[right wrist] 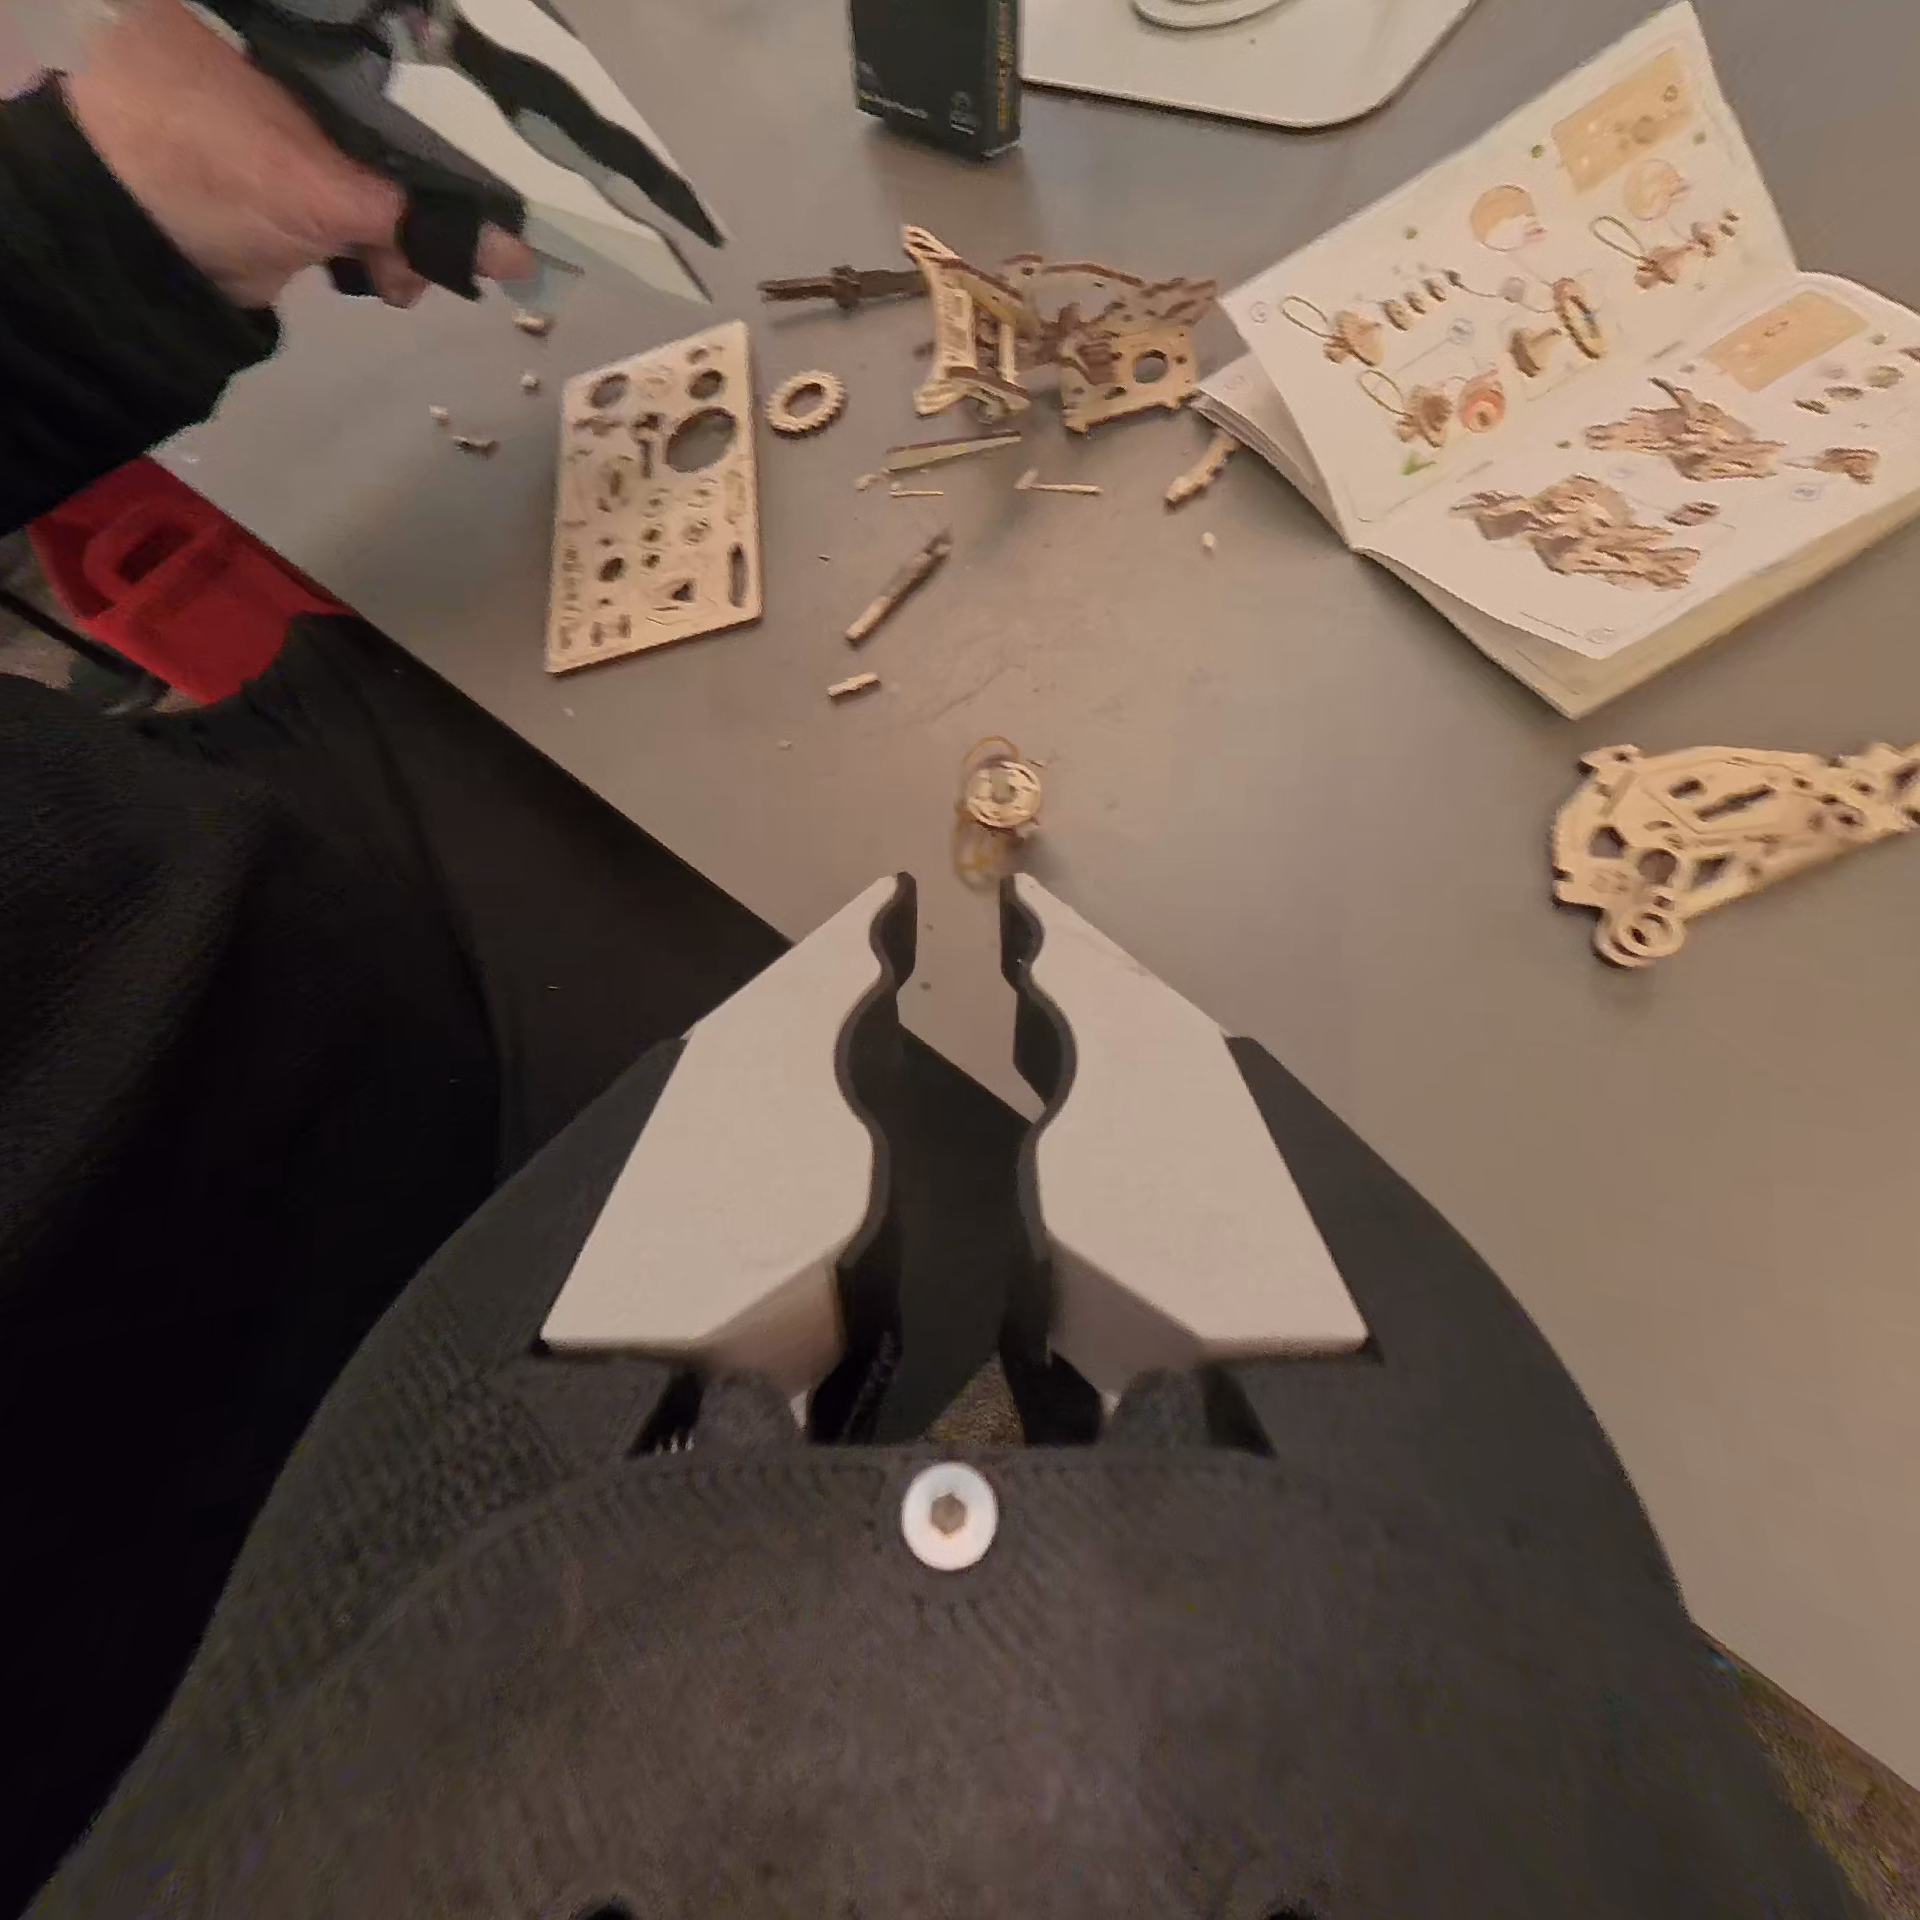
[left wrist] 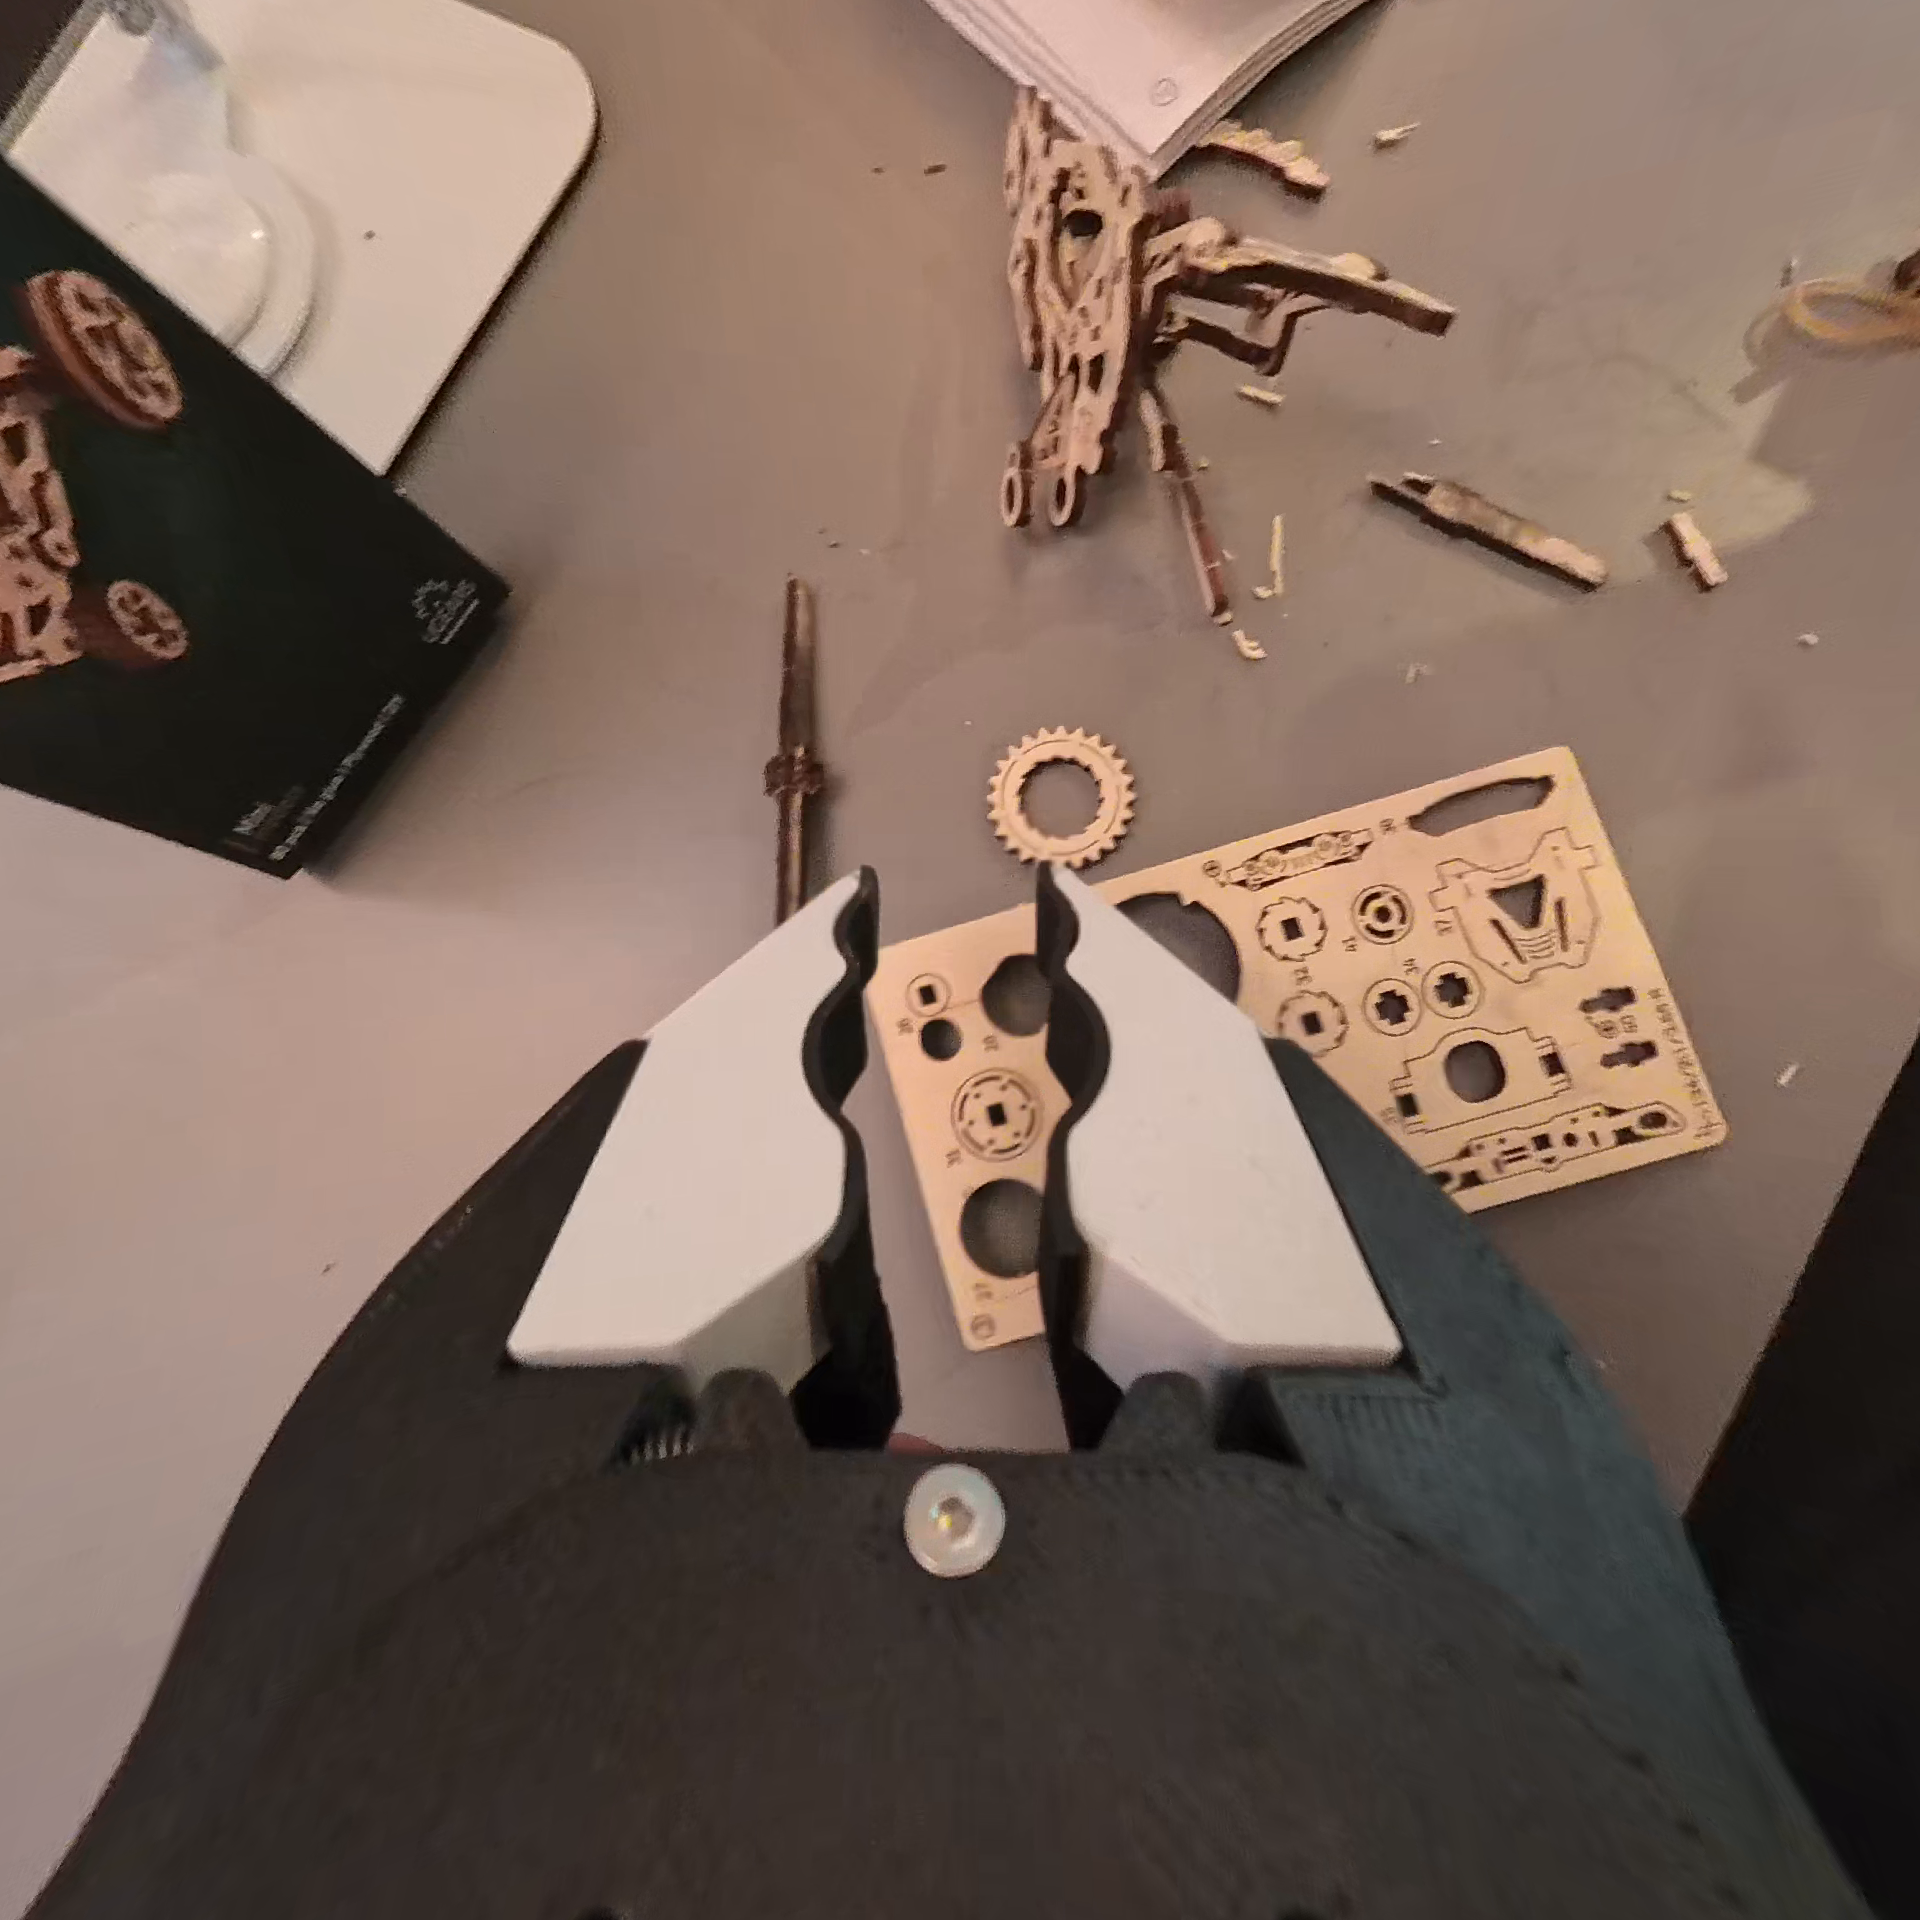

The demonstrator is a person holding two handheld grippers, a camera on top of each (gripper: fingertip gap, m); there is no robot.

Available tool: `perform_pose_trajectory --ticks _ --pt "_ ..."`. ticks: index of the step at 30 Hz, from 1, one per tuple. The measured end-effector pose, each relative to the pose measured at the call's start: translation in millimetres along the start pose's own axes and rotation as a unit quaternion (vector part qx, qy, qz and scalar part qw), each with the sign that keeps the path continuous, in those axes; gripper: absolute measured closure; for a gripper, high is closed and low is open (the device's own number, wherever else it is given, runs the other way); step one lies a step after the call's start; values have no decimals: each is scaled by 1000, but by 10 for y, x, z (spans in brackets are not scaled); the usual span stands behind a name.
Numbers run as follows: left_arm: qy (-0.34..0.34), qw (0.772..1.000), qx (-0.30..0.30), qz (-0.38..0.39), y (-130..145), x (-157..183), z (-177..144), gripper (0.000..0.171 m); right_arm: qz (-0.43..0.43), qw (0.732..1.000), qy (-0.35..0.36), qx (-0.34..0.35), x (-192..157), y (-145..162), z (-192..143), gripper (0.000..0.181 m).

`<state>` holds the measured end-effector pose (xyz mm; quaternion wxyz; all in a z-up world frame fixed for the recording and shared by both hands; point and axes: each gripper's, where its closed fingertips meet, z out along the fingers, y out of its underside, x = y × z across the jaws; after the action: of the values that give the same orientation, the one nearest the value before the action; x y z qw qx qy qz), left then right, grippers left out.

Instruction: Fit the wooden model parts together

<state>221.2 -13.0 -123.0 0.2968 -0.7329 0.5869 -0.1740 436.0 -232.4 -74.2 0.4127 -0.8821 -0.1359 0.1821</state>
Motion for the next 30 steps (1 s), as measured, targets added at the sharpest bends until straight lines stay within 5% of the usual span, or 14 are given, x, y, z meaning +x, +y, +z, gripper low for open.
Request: perform_pose_trajectory --ticks 9,22,30 --pt "31 999 -6 -11 83 238 93 141 20 994 104 -21 574 206 -124 150" --pt "22 999 -28 -34 148 270 208 128 28 996 77 -29 644 289 54 148" --pt "6 998 -53 -26 51 277 417 135 38 997 69 -24 632 334 48 149"
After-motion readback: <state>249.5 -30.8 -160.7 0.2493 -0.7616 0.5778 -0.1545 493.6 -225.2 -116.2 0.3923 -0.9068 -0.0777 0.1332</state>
